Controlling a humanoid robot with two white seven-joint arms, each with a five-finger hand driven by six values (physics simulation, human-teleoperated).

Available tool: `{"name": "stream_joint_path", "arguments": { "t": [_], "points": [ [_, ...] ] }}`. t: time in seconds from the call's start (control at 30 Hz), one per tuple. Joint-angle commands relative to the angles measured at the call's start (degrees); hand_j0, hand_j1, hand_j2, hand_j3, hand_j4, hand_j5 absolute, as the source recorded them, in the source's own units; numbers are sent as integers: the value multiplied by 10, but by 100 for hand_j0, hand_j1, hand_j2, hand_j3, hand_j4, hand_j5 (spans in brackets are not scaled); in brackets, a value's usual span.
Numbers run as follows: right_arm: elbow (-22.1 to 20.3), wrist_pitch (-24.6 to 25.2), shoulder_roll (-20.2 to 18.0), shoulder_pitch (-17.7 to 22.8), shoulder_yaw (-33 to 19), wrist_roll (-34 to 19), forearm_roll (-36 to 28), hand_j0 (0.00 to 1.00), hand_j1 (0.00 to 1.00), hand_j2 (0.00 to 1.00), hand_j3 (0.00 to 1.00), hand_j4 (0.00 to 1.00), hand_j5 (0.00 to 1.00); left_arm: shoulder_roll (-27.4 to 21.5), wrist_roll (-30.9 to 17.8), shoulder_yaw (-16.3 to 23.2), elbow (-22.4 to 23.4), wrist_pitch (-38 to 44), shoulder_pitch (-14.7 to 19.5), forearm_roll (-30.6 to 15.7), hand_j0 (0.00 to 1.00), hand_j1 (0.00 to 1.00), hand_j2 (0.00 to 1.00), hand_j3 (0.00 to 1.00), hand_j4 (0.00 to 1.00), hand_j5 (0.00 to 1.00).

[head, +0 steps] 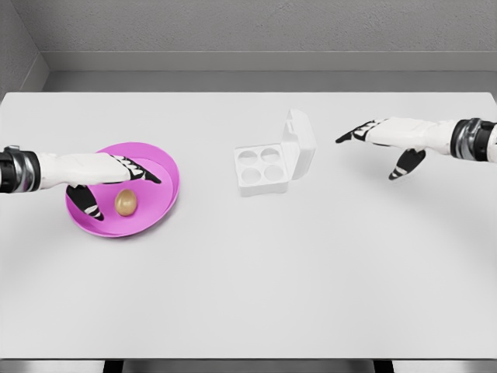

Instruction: Pack egg into the box and close the box lid

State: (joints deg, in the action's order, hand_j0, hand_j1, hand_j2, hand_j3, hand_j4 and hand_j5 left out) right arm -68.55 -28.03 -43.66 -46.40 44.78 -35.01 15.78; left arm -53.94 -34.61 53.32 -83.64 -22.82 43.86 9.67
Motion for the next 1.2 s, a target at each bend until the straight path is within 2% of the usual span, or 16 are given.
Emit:
{"name": "stream_joint_path", "arguments": {
  "t": [0.0, 0.03, 0.2, 0.27, 1.17],
  "points": [
    [13, 1, 8, -4, 32, 0, -2, 100, 100, 100, 100, 100, 100, 2, 1, -1, 1, 1, 0, 3, 100, 100, 100, 100, 100, 100],
    [13, 1, 9, -15, 51, 0, -2, 100, 100, 100, 100, 100, 100, 3, 1, -1, 1, 1, 1, 4, 100, 100, 100, 100, 100, 100],
    [14, 1, 8, -18, 53, 0, -2, 100, 100, 100, 100, 100, 100, 4, 1, -1, 6, 1, 0, 4, 100, 100, 100, 100, 100, 100],
    [13, 1, 7, -18, 53, 0, -2, 100, 100, 100, 100, 100, 100, 13, 1, -1, 24, 1, 0, 4, 100, 100, 100, 100, 100, 100],
    [7, 0, -1, -19, 53, 0, -1, 100, 100, 100, 100, 100, 100, 23, 1, -1, 21, 1, -10, 4, 100, 100, 100, 100, 100, 100]
  ]
}}
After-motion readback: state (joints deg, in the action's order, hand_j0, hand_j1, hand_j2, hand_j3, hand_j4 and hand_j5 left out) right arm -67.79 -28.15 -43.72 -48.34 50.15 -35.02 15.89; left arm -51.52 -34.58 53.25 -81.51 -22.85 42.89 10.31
